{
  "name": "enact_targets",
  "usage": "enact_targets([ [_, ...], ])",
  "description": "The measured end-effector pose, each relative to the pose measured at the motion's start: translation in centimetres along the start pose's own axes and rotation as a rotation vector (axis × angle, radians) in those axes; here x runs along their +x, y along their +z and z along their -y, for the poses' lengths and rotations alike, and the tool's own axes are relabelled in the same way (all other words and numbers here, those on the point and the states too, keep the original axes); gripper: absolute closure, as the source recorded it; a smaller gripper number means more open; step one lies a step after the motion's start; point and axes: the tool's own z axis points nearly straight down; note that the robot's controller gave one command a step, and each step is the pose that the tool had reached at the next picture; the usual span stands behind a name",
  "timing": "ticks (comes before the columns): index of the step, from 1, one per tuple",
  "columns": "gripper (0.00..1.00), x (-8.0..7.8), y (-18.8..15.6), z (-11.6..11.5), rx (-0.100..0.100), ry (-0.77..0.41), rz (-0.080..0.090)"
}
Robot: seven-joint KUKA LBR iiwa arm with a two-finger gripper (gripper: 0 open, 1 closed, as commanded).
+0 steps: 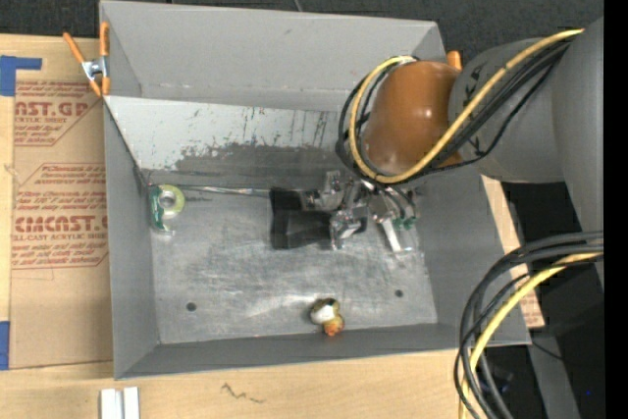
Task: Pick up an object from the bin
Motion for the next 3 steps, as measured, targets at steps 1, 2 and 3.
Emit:
enact_targets([
  [1, 1.00, 1.18, -0.16, -0.26, -0.005, -0.002, -0.017],
  [2, 1.00, 1.18, -0.16, -0.26, -0.006, -0.002, -0.017],
  [3, 1.00, 1.18, -0.16, -0.26, -0.006, -0.002, -0.017],
])
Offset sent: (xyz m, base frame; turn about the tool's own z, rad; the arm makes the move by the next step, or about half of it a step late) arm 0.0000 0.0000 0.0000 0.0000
